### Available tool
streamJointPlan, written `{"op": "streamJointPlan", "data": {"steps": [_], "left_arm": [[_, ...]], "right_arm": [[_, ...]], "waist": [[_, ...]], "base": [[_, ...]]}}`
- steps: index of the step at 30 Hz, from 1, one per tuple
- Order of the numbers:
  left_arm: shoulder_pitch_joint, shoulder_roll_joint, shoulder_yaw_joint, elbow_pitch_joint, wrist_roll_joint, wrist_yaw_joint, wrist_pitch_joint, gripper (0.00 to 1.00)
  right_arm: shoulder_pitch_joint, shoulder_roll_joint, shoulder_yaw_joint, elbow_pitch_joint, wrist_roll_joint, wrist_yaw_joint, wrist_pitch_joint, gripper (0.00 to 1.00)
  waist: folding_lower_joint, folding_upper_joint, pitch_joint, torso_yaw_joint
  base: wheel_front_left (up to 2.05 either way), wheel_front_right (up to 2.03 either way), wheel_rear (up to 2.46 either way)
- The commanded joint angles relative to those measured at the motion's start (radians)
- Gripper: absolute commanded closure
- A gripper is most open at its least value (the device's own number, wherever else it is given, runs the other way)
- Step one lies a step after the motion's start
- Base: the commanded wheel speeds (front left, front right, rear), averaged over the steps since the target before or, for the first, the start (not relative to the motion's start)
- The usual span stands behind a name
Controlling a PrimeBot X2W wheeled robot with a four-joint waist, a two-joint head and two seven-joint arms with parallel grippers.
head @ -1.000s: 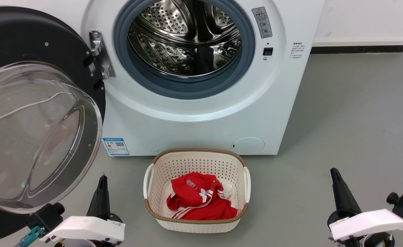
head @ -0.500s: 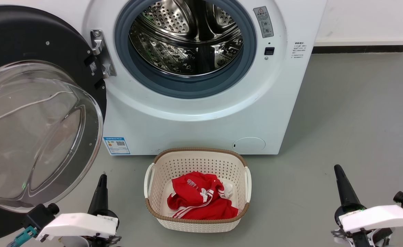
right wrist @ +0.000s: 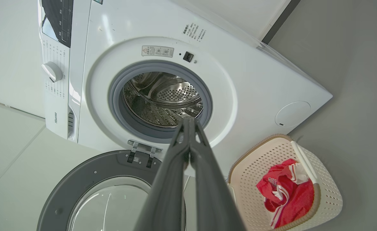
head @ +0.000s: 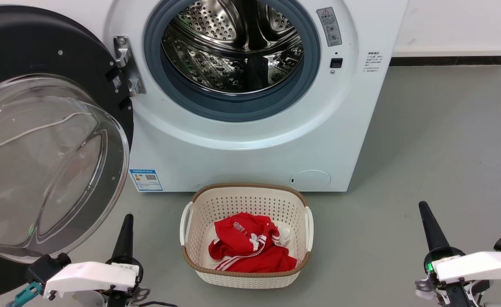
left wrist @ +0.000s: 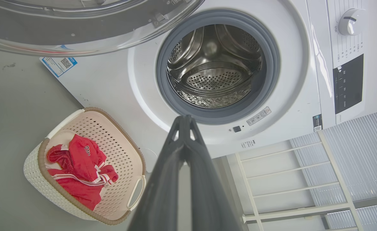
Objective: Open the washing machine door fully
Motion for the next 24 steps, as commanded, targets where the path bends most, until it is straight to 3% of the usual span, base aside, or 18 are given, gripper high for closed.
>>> {"op": "streamJointPlan", "data": {"steps": [1,24], "left_arm": [[-0.026,0.001,0.005,-0.004,-0.029,-0.009,0.007,1.00],[-0.047,0.001,0.024,0.022,-0.248,-0.025,0.061,1.00]], "right_arm": [[-0.023,-0.006,-0.005,-0.003,0.030,0.000,0.006,1.00],[-0.042,-0.003,-0.033,0.018,0.241,0.000,0.054,1.00]], "waist": [[-0.0001,0.0000,0.000,0.000],[-0.0001,0.0000,0.004,0.006]], "base": [[0.00,0.00,0.00],[0.00,0.00,0.00]]}}
